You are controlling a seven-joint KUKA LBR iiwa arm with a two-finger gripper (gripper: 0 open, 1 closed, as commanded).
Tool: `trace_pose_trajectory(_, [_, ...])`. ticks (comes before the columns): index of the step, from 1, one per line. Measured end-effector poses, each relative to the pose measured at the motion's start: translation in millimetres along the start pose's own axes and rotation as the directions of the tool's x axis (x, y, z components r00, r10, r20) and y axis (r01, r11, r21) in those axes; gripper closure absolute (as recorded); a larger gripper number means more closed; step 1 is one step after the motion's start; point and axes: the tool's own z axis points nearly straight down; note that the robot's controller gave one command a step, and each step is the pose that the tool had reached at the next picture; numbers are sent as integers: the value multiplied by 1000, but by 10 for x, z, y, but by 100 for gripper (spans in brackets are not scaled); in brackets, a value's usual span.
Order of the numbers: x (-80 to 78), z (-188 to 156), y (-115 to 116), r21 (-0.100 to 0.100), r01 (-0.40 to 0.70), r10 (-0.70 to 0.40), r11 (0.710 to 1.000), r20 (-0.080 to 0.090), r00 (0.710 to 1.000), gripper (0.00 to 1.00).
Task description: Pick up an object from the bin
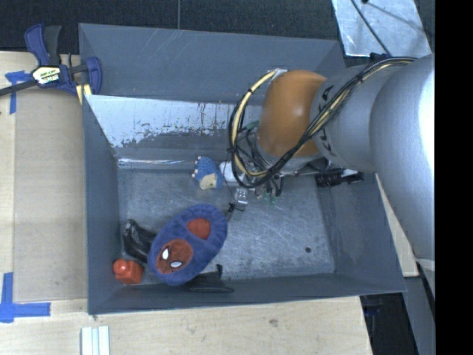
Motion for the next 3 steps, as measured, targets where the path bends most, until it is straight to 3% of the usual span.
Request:
trace_pose_trajectory(1, [-13,-35,5,-1,-1,1,1000,3,1000,100])
trace_pose_trajectory(2, [3,-1727,-47,-4,-27,27,1000,11,1000,100])
trace_pose_trajectory(3, [-146,-722,107,2,-88,88,996,-5,996,100])
